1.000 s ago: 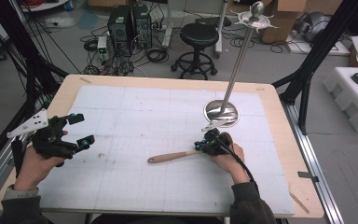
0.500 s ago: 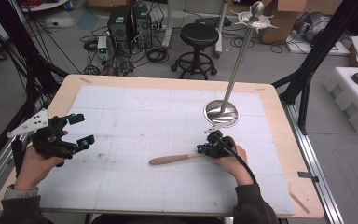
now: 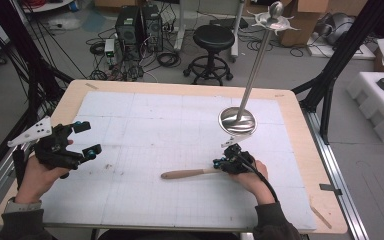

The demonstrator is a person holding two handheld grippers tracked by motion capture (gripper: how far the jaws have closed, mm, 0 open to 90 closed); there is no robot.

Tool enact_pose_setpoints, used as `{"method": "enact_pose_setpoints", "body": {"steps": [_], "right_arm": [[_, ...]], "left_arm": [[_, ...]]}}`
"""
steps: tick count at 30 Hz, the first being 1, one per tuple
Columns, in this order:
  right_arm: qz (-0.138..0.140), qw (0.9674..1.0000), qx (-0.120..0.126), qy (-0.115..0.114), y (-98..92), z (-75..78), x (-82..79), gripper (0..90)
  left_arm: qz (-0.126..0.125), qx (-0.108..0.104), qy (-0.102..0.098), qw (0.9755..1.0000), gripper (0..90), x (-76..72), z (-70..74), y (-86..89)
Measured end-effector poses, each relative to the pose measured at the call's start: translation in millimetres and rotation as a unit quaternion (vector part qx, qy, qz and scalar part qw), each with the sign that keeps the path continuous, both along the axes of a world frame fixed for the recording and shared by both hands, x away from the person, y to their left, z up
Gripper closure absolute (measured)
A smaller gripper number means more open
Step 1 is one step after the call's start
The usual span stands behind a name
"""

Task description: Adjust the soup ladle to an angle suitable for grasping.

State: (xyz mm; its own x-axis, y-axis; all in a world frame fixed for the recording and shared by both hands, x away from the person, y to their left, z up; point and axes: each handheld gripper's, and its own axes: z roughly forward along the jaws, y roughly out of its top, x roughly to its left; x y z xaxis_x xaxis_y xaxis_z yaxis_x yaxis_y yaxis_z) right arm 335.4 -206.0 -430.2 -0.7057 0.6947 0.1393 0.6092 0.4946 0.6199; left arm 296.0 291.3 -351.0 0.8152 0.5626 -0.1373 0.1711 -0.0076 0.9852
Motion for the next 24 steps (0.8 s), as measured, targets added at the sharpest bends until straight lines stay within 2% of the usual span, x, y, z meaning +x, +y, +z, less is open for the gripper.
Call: {"method": "enact_pose_setpoints", "body": {"steps": [1,8,11,15,19,24], "right_arm": [[0.002,1.0000,-0.001,-0.005,-0.2,-0.4,-0.4,90.0],[0.002,1.0000,0.002,0.005,-1.5,1.2,-7.7,90.0],[-0.006,0.9999,0.000,0.009,-0.9,1.9,-11.5,90.0],[-0.014,0.9999,-0.008,0.002,0.5,2.9,-15.7,90.0],[-0.025,0.9997,-0.002,0.008,-0.1,-0.4,-11.6,90.0],[-0.021,0.9997,-0.012,-0.005,2.0,-1.1,-9.9,90.0]], "left_arm": [[0.000,-0.001,0.000,1.0000,1.8,0.2,-0.1,-0.3],[-0.001,-0.001,0.002,1.0000,1.8,1.0,-0.1,-0.3],[0.000,0.000,0.002,1.0000,1.8,0.9,-0.1,-0.3],[0.000,0.001,0.001,1.0000,1.8,1.1,-0.1,-0.6],[-0.001,0.003,0.003,1.0000,1.8,1.7,-0.4,-2.5],[-0.002,0.004,0.003,1.0000,1.8,2.7,-0.4,-4.2]]}}
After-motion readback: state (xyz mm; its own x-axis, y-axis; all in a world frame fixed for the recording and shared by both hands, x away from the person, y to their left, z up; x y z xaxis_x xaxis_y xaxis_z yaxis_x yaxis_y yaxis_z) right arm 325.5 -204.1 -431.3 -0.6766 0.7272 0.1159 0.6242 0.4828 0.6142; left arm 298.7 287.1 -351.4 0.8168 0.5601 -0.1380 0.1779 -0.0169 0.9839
